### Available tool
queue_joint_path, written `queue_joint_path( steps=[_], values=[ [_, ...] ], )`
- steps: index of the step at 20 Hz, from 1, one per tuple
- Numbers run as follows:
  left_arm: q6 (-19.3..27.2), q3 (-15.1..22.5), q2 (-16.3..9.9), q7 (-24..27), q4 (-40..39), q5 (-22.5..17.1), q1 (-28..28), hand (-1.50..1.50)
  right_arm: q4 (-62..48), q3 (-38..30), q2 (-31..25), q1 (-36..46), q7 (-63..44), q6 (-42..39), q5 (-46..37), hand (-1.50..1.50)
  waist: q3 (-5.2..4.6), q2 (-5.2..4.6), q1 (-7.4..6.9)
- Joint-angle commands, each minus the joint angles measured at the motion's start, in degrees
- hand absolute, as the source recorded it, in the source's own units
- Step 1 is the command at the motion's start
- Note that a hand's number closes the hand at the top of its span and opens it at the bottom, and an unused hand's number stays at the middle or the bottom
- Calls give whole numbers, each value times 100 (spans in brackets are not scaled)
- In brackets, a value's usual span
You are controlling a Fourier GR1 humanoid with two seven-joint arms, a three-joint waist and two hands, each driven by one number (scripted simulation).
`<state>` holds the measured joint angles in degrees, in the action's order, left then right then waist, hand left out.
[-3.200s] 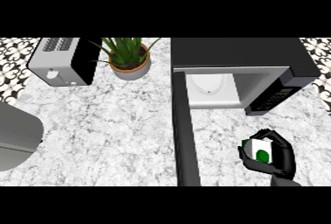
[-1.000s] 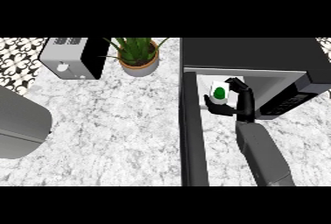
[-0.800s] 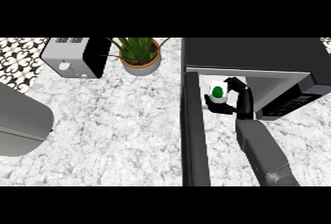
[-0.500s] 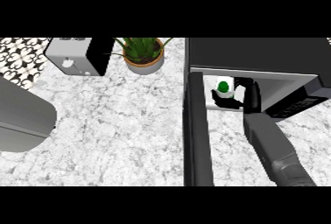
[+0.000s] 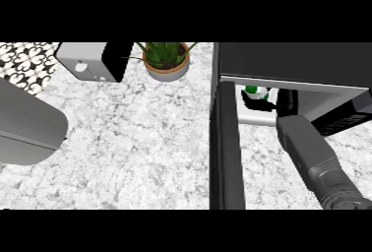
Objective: Pick up the milk, place it into the microwave and close the microwave
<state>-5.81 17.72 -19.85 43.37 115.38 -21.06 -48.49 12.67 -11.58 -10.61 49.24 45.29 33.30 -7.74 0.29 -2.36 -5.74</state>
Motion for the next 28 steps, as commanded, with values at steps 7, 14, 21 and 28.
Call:
queue_joint_path(
  steps=[7, 14, 21, 28],
  values=[
    [41, -133, -21, -174, 14, -110, 141, -150, -47, -337, -101, 352, 597, 617, 111, 150, 5, -55, -107],
    [-230, -220, -137, -93, -266, -218, 280, -150, -137, -490, -194, 400, 540, 1686, 33, 150, 2, -107, -189],
    [-167, -237, -105, -53, -328, -98, 386, -150, -1061, -416, -744, 56, -532, 2696, -300, 150, -83, -270, -169],
    [-210, -215, -151, -88, -364, -23, 525, -150, -1249, 291, -681, -10, -1766, 3559, -1088, -150, -42, -269, -407]
  ],
)
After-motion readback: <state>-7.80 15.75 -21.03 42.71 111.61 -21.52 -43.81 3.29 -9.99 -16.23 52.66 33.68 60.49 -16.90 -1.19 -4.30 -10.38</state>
